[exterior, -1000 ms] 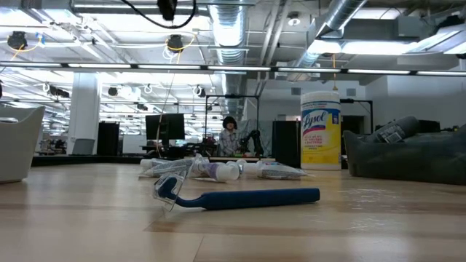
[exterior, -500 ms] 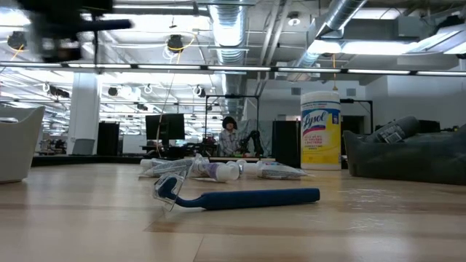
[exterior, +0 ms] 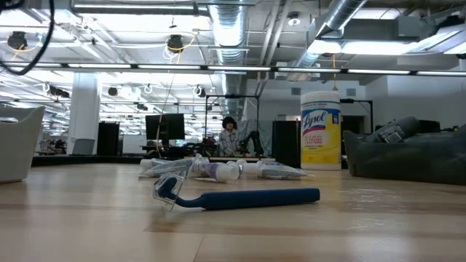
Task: Pick & Place Travel size toiletries
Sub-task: Put the blue razor into the gray bin
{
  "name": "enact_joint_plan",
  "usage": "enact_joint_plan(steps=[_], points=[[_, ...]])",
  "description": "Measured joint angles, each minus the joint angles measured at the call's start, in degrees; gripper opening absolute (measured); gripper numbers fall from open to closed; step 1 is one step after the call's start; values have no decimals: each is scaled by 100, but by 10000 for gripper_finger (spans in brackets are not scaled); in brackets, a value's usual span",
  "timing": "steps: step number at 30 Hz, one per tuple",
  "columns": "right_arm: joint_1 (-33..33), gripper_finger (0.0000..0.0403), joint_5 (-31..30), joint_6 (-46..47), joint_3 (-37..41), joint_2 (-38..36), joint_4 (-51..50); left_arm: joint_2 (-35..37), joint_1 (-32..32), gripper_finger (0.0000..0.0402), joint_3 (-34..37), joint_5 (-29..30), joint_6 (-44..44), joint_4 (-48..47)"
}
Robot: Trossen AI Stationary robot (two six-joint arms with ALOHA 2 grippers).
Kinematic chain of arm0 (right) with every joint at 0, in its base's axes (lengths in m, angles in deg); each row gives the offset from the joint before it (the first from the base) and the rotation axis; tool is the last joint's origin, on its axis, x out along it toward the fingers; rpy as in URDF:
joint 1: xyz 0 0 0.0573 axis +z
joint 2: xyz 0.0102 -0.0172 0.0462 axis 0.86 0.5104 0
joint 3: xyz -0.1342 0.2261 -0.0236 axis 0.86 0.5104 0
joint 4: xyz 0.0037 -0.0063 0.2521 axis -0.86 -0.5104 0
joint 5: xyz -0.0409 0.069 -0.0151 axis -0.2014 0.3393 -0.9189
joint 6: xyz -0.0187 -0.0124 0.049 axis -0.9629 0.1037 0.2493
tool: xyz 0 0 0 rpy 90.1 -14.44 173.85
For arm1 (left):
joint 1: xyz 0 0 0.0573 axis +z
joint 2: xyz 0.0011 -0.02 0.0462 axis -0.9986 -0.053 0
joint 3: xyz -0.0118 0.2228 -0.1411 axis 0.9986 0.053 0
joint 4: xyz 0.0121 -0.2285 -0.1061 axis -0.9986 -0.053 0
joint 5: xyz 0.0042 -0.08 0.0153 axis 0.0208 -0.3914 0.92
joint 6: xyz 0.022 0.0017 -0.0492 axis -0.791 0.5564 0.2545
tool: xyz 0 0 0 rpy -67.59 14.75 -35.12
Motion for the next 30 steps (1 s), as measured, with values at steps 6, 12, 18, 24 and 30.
enact_joint_plan(steps=[6,12,18,24,30], points=[[-2,141,0,0,0,0,-51,-673,-173,25,0,-300,168,32],[-2,145,0,0,0,0,-50,-1083,-156,25,0,-423,-13,85],[-2,143,3,1,0,0,-50,-1297,-158,26,0,-852,-67,127],[0,137,3,0,0,0,-100,-1456,-156,40,0,-976,-214,261],[0,140,3,2,0,0,-137,-1478,-156,54,0,-978,-302,540]])
